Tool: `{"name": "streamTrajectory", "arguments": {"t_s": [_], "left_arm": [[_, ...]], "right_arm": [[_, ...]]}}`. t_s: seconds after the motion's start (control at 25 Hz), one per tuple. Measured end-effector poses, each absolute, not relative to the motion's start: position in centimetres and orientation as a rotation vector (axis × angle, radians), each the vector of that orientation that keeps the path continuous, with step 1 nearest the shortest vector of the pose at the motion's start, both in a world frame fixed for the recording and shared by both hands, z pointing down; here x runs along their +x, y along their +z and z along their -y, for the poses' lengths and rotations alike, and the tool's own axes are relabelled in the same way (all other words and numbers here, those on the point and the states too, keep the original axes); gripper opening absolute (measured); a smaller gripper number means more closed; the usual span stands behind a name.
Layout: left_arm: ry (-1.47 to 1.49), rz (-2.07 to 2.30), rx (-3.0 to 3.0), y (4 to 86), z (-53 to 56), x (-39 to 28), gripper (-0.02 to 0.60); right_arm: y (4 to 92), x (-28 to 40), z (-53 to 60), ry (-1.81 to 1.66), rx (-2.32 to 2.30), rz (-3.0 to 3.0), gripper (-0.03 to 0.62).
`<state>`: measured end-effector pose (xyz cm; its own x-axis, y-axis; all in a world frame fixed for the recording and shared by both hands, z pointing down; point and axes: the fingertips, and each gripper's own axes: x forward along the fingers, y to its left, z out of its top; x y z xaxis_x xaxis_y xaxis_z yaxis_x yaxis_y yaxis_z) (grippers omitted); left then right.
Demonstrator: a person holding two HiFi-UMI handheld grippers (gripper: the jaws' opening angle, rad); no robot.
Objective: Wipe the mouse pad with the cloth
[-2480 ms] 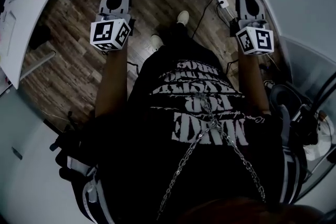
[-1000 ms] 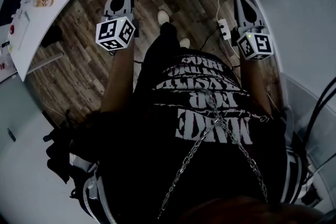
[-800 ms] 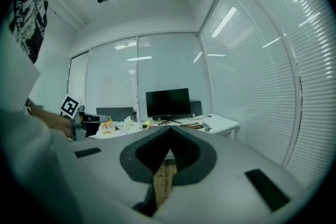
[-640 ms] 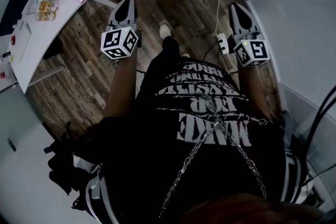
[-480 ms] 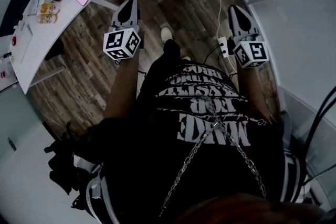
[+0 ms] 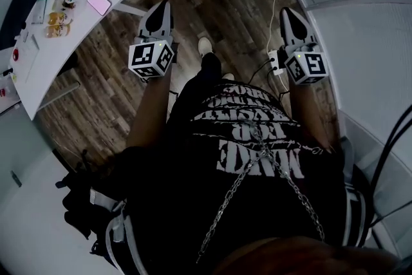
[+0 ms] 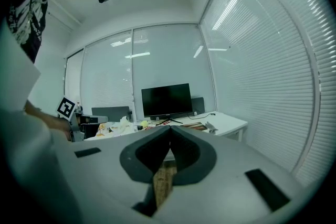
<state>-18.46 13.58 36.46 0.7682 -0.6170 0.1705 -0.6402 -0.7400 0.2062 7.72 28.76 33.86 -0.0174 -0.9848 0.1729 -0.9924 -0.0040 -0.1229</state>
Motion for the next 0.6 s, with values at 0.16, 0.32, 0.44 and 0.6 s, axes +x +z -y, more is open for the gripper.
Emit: {"name": "streamTrajectory", "arguments": {"t_s": [0.16,0.32,0.44,0.6], "left_arm": [[0.12,0.959,2.712,36.9,-11.1,-17.4,-0.003],[0.1,0.92,2.72,36.7,-8.7,-16.0,-0.003],[0.079,0.898,2.717,36.5,-6.7,-15.2,-0.003],[0.053,0.843,2.716,36.3,-5.0,-14.0,-0.003]], "right_arm": [[33.5,8.2,-26.5,0.318,2.185,2.178,0.0],[32.8,8.7,-24.6,0.298,2.188,2.16,0.0],[31.7,9.4,-23.1,0.269,2.203,2.136,0.0],[30.4,10.1,-22.1,0.247,2.239,2.094,0.0]]}}
